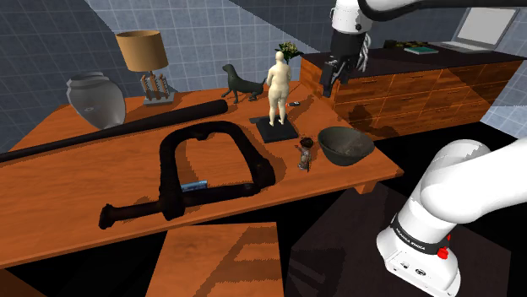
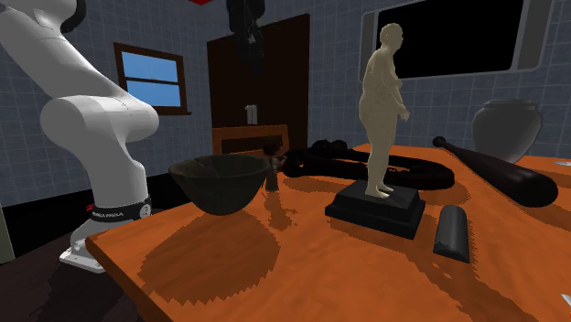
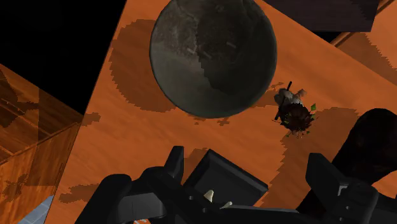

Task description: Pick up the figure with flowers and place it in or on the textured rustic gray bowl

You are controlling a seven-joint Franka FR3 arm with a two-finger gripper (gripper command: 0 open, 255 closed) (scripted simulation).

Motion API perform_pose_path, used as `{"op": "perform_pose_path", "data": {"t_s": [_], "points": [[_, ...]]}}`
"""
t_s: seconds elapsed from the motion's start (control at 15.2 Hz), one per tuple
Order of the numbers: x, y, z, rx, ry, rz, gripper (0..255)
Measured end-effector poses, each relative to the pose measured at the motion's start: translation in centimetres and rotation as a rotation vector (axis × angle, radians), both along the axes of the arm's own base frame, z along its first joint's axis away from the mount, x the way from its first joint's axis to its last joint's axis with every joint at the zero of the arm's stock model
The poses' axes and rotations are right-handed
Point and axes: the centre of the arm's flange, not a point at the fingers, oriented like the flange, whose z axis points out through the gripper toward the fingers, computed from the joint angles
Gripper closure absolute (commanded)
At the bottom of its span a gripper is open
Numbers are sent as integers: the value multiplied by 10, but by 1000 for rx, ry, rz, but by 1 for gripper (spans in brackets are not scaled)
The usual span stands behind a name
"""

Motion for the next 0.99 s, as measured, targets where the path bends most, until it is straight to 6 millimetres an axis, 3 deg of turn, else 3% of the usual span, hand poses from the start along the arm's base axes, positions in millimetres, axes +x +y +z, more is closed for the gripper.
{"op": "perform_pose_path", "data": {"t_s": [0.13, 0.4, 0.73, 0.99], "points": [[1, 5, -6, -3, 0, 8, 0], [7, 28, -45, -22, 0, 70, 0], [11, 71, -99, -51, -1, 157, 0], [15, 84, -128, -61, -3, 192, 0]]}}
